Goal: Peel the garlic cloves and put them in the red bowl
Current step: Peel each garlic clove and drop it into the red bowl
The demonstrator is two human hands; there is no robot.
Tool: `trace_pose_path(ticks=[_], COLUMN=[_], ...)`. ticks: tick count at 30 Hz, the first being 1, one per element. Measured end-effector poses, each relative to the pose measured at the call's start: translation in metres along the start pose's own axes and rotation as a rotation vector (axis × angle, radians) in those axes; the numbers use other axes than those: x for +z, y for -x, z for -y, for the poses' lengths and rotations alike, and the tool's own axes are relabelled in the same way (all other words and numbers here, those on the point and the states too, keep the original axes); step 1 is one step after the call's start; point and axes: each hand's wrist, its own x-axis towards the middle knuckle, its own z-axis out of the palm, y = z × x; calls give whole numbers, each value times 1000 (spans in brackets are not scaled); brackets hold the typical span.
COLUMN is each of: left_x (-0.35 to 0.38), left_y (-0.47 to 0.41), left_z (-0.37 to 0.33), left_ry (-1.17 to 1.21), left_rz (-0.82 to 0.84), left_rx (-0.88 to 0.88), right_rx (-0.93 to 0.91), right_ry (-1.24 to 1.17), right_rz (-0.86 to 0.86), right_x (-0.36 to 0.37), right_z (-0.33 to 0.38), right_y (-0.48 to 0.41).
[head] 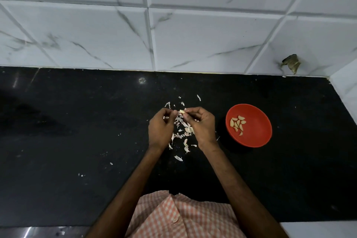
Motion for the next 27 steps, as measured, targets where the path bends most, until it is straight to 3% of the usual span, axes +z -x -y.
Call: trace_pose_path(ticks=[11,27], left_x=[1,-3], left_y=[2,0], left_z=[-11,-13], left_ry=[234,-55], left_rz=[43,19], left_rx=[89,272], right_rx=[-93,-295], right_ry=[54,412], right_rz=[-28,-45], right_x=[-1,-4], right_z=[0,7], right_y=[-1,-1])
